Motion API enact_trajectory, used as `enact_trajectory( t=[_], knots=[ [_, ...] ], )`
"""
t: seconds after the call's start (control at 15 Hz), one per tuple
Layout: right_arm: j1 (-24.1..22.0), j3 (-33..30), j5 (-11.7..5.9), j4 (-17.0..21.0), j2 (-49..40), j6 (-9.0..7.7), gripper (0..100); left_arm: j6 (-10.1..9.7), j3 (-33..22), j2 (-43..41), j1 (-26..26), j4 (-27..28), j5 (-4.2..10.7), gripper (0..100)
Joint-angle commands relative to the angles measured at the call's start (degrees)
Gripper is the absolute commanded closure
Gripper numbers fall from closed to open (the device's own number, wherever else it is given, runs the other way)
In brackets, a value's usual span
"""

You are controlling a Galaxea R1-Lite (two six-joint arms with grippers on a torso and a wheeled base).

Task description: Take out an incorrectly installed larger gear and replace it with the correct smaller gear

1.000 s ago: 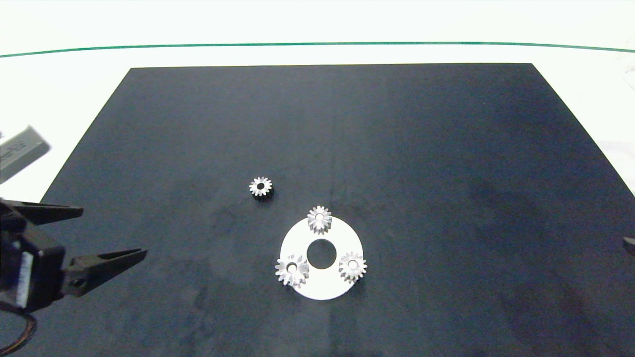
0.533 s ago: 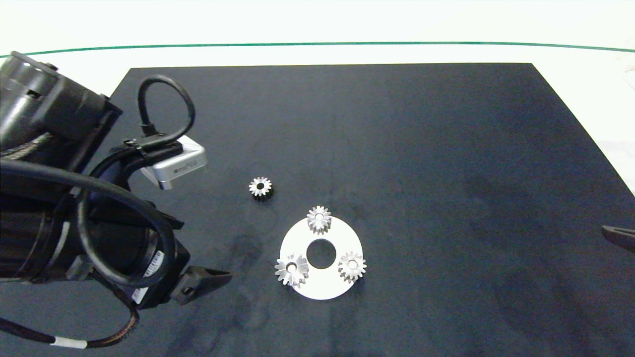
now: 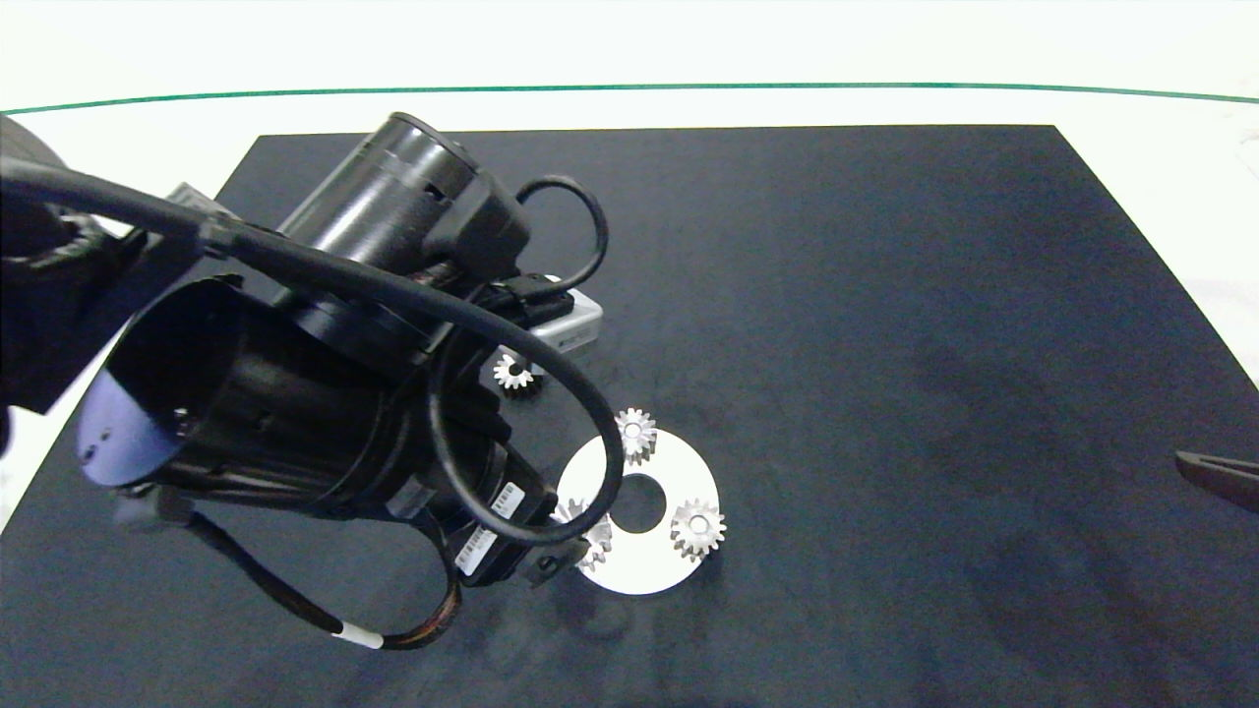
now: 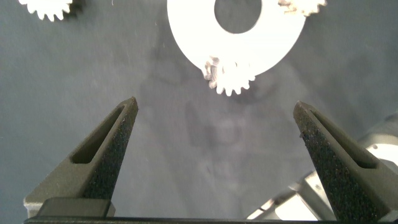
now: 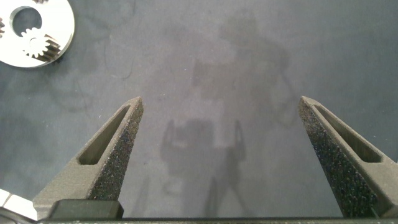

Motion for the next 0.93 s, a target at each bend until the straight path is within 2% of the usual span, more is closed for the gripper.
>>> enact_trajectory(
  t=[0.07, 0.13, 0.2, 0.27, 0.73, 0.93],
  knots=[
    [0.2, 0.1, 0.19, 0.1, -0.1, -0.08, 0, 0.11, -0.6, 3.8, -1.5, 0.1, 1.10, 0],
    [0.2, 0.1, 0.46, 0.1, -0.2, -0.08, 0, 0.11, -0.7, 4.8, -1.5, 0.0, 1.89, 0],
    [0.2, 0.1, 0.72, 0.1, -0.2, -0.08, 0, -0.24, -0.7, 6.0, -1.5, 0.0, 3.56, 0],
    [0.2, 0.1, 0.72, 0.1, -0.2, -0.08, 0, -0.42, -0.5, 7.0, -1.5, 0.0, 4.53, 0],
    [0.1, 0.1, 1.60, 0.1, -0.2, 0.01, 0, -1.30, 1.1, 8.9, -2.0, -1.9, 4.62, 0],
    [0.1, 0.1, 1.69, 0.1, -0.4, 0.01, 0, -3.14, 1.5, 9.1, -3.8, -2.2, 4.53, 0]
  ],
)
